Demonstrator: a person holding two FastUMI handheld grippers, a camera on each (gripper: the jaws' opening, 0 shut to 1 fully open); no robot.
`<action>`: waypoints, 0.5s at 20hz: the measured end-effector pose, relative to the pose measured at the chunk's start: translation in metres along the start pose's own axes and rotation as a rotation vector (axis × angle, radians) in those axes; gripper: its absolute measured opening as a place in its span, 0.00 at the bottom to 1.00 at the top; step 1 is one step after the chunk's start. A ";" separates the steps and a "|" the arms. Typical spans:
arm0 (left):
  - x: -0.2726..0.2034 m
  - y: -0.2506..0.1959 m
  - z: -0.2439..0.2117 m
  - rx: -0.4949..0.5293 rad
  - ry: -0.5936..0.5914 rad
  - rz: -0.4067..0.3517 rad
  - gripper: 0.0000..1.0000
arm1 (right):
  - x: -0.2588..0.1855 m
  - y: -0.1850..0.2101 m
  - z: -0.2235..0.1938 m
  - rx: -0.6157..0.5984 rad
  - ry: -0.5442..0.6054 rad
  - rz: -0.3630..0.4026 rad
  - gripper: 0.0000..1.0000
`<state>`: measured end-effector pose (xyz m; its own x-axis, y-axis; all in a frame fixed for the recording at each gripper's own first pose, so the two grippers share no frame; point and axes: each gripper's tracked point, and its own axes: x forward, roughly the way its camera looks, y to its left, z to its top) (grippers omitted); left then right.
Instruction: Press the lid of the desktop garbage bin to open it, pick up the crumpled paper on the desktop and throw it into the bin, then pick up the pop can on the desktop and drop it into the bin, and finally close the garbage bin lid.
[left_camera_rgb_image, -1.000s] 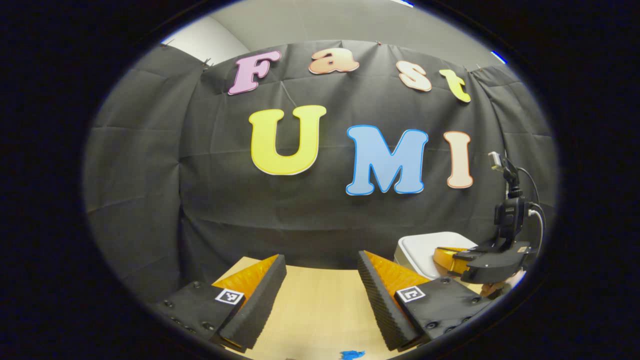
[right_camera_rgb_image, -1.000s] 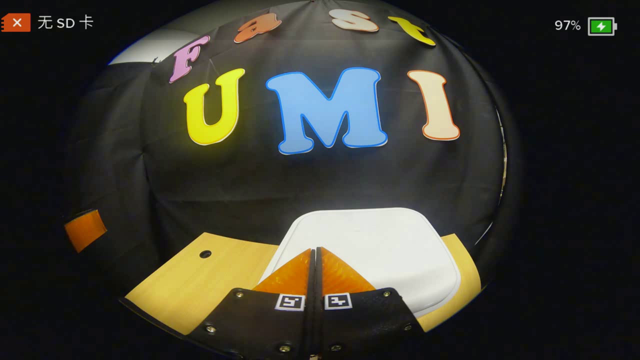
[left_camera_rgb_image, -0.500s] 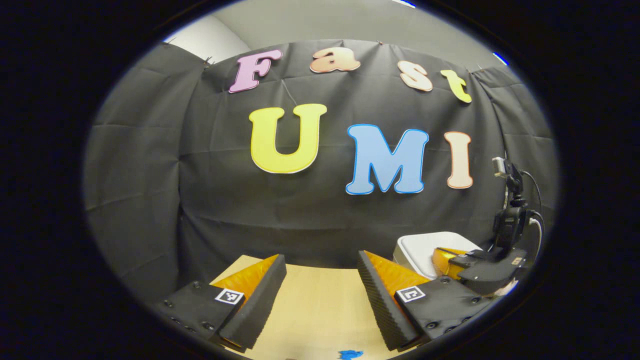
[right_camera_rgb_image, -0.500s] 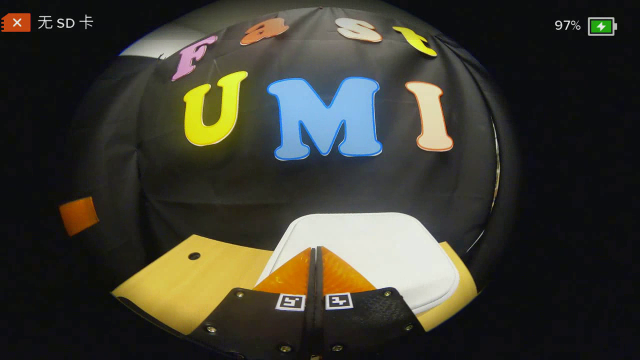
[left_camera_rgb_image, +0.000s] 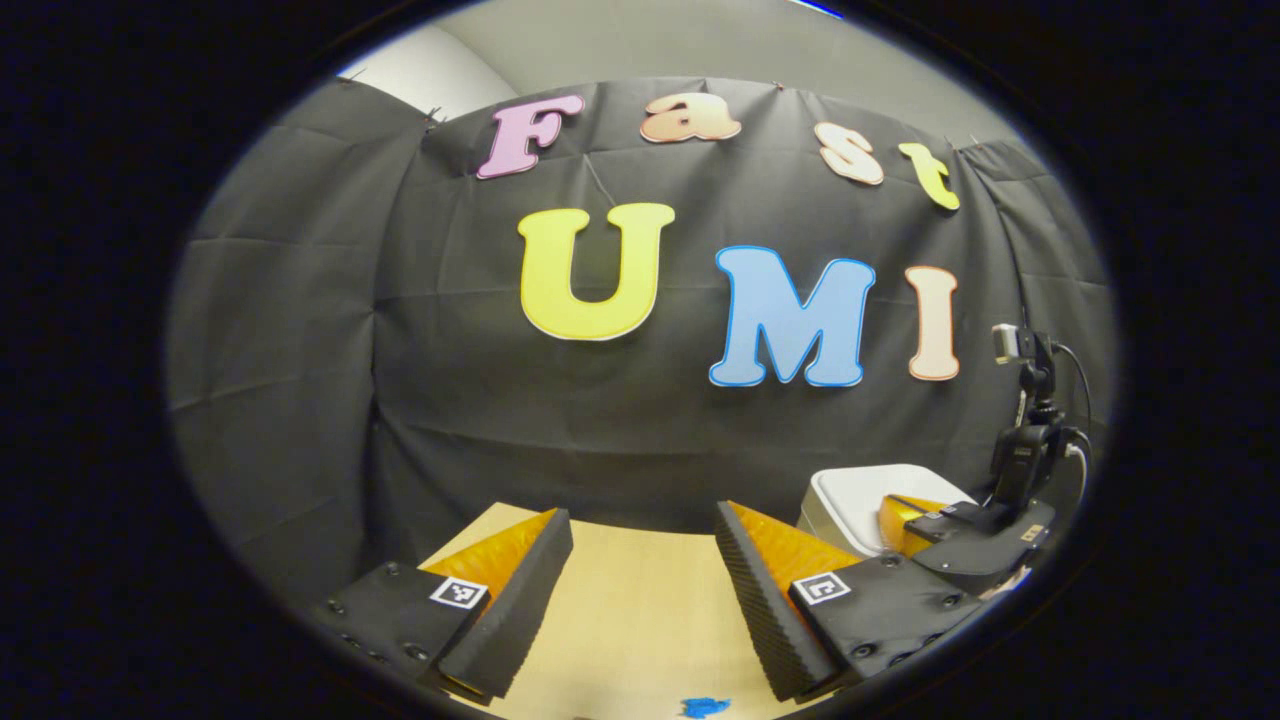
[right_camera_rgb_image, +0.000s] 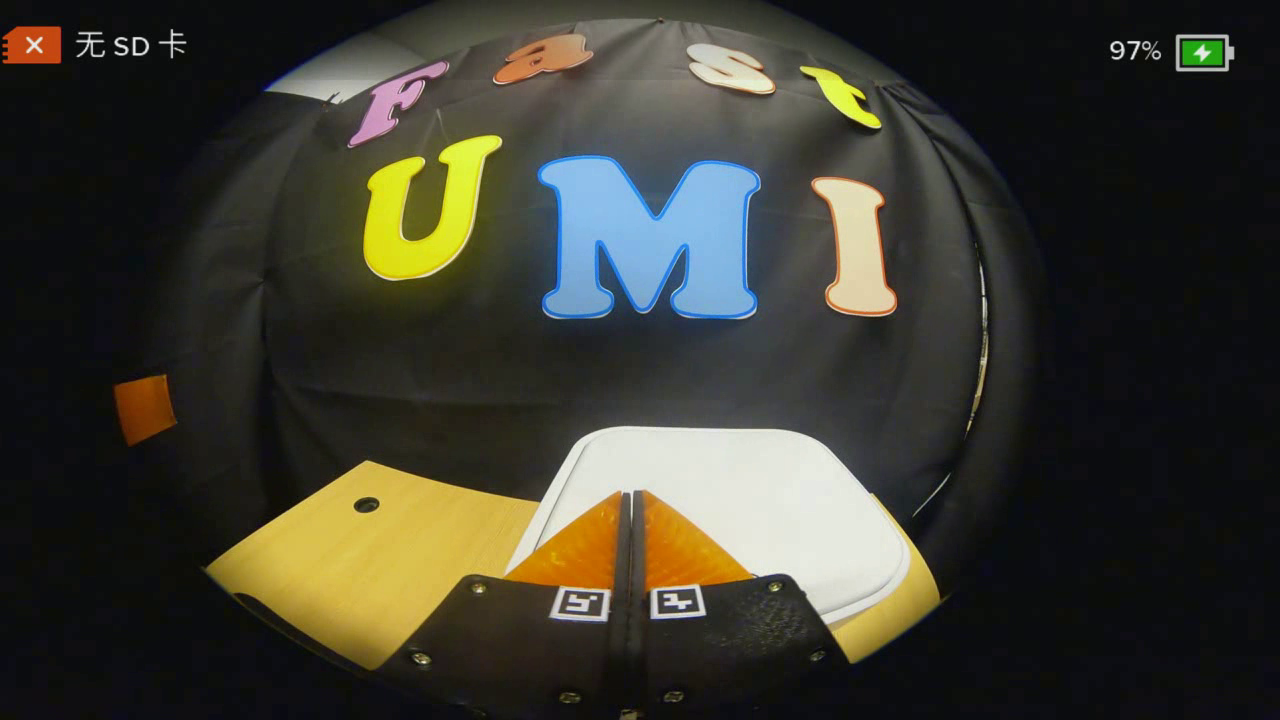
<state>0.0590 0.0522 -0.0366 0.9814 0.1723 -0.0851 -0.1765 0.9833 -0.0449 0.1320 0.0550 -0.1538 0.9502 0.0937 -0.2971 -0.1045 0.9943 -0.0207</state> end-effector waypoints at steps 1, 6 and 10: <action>-0.001 -0.001 -0.001 0.000 0.000 -0.001 0.95 | 0.000 -0.001 0.000 0.020 0.001 0.005 0.01; -0.004 -0.006 0.002 -0.005 -0.009 -0.015 0.95 | 0.002 0.001 -0.004 0.081 -0.007 0.028 0.01; -0.013 -0.006 0.008 -0.016 -0.023 -0.018 0.95 | 0.001 0.002 -0.006 0.129 -0.016 0.032 0.01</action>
<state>0.0482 0.0446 -0.0275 0.9859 0.1560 -0.0612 -0.1598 0.9852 -0.0623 0.1315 0.0569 -0.1597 0.9517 0.1253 -0.2801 -0.0974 0.9890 0.1116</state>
